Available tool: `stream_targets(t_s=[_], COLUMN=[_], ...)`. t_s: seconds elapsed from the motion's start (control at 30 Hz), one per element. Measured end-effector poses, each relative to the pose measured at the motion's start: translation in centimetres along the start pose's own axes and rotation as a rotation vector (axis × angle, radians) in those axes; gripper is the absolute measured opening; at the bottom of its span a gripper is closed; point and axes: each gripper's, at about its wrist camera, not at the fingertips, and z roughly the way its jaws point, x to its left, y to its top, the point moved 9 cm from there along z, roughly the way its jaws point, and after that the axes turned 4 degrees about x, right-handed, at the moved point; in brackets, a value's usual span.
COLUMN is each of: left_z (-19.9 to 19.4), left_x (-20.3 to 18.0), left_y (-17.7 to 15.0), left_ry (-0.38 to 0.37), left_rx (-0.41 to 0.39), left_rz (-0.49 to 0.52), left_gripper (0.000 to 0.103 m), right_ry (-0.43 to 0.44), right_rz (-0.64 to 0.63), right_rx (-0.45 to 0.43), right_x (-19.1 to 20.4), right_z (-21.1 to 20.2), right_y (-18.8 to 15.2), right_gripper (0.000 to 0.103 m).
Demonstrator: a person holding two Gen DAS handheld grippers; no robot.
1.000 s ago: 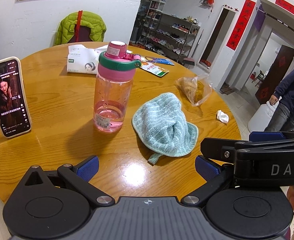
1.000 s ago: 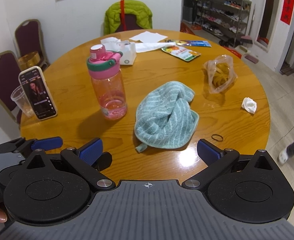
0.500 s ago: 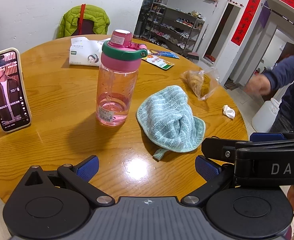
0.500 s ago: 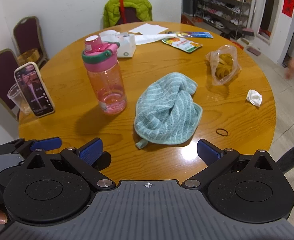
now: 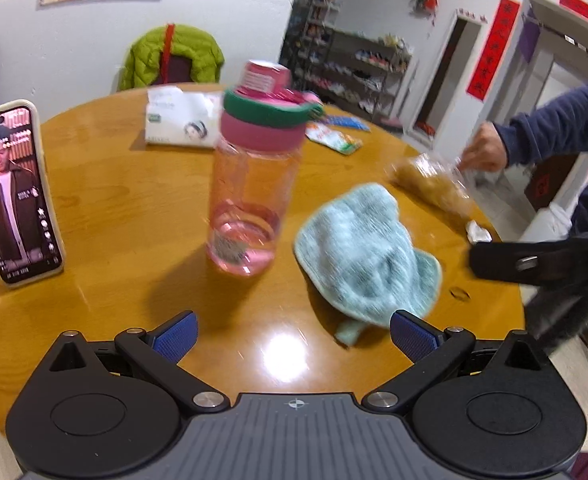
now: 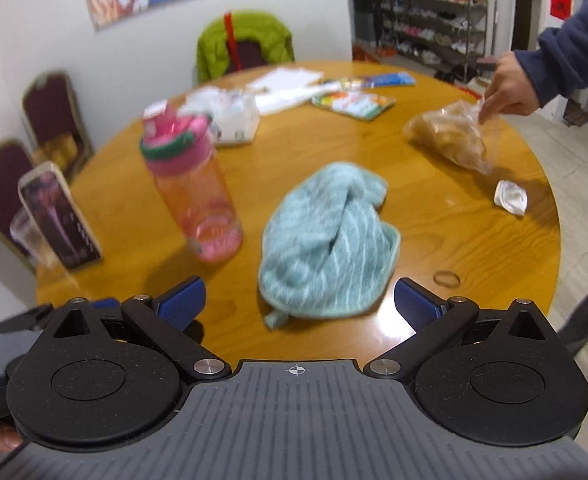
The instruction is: Clean container
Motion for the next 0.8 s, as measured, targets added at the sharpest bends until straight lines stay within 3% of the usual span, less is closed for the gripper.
stream_targets(t_s=[0.2, 0.37, 0.5, 0.77, 0.8], left_z=[1.2, 3.1, 3.9, 6.4, 6.5], left_x=[1.9, 2.6, 2.5, 3.2, 3.3], left_y=[0.4, 0.6, 1.6, 2.9, 3.2], left_ry=[-0.013, -0.043, -0.055, -0.086, -0.089], left_rx=[-0.093, -0.055, -0.098, -0.104, -0.128], left_rz=[0.049, 0.029, 0.017, 0.012, 0.008], left_gripper=[0.102, 0.102, 0.102, 0.102, 0.102], right_ry=[0.066, 0.121, 0.165, 0.246, 0.247], right_rz=[0.034, 0.063, 0.086, 0.136, 0.141], right_rx=[-0.04, -0.074, -0.101, -0.15, -0.152], right_x=[-1.0, -1.9, -2.5, -3.9, -3.8], right_z=[2.8, 5.1, 6.9, 10.4, 9.4], right_y=[0.2, 0.4, 0.5, 1.1, -0.1], right_gripper=[0.103, 0.103, 0.103, 0.103, 0.103])
